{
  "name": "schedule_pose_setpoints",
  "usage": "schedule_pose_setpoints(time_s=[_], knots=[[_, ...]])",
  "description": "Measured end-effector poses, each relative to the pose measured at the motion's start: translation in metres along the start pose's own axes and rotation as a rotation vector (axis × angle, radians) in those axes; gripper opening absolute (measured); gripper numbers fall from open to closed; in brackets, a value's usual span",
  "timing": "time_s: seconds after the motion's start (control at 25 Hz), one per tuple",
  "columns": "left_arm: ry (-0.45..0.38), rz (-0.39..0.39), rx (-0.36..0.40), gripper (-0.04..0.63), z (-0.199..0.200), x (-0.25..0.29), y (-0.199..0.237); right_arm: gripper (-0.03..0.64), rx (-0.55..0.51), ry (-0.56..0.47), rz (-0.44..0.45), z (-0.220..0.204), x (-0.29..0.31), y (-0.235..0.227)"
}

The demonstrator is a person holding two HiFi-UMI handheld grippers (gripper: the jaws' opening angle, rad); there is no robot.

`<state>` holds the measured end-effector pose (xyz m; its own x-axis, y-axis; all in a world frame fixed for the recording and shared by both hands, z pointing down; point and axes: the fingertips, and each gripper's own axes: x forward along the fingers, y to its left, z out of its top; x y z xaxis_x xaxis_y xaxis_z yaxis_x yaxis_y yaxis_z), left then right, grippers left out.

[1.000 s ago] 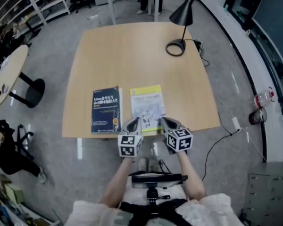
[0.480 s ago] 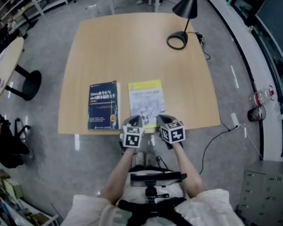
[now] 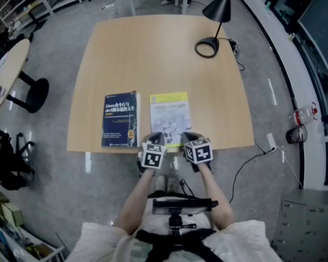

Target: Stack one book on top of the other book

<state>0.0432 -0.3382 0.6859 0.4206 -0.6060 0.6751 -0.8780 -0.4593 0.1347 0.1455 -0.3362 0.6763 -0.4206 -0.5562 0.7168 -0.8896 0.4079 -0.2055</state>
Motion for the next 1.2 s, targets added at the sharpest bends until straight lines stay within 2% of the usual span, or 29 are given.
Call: schedule_pose_setpoints(time_s=[0.4,0.68,0.88,1.04,1.12,1.2], knots=[[-0.009,0.003,0.026,0.000,-0.024,-0.020,-0.020,0.002,-0.005,0.003,0.013,-0.030,-0.024,0.013],[-0.011,-0.010,0.001,0.000,-0.049,-0.042,-0.040,0.002,0.003,-0.005,0.016,-0.058,-0.046,0.027],[0.002,-0.010,0.029,0.000,-0.060,-0.053,-0.048,0.002,0.003,0.004,0.024,-0.077,-0.061,0.038],[0.000,-0.011,0.020,0.000,-0.063,-0.056,-0.050,0.002,-0.022,-0.007,0.028,-0.080,-0.062,0.041],[-0.027,-0.017,-0.004,0.000,-0.063,-0.060,-0.049,0.002,-0.049,-0.035,0.029,-0.079,-0.065,0.041],[-0.122,-0.024,-0.074,0.000,-0.055,-0.072,-0.042,0.002,-0.031,-0.088,0.019,-0.075,-0.074,0.035]])
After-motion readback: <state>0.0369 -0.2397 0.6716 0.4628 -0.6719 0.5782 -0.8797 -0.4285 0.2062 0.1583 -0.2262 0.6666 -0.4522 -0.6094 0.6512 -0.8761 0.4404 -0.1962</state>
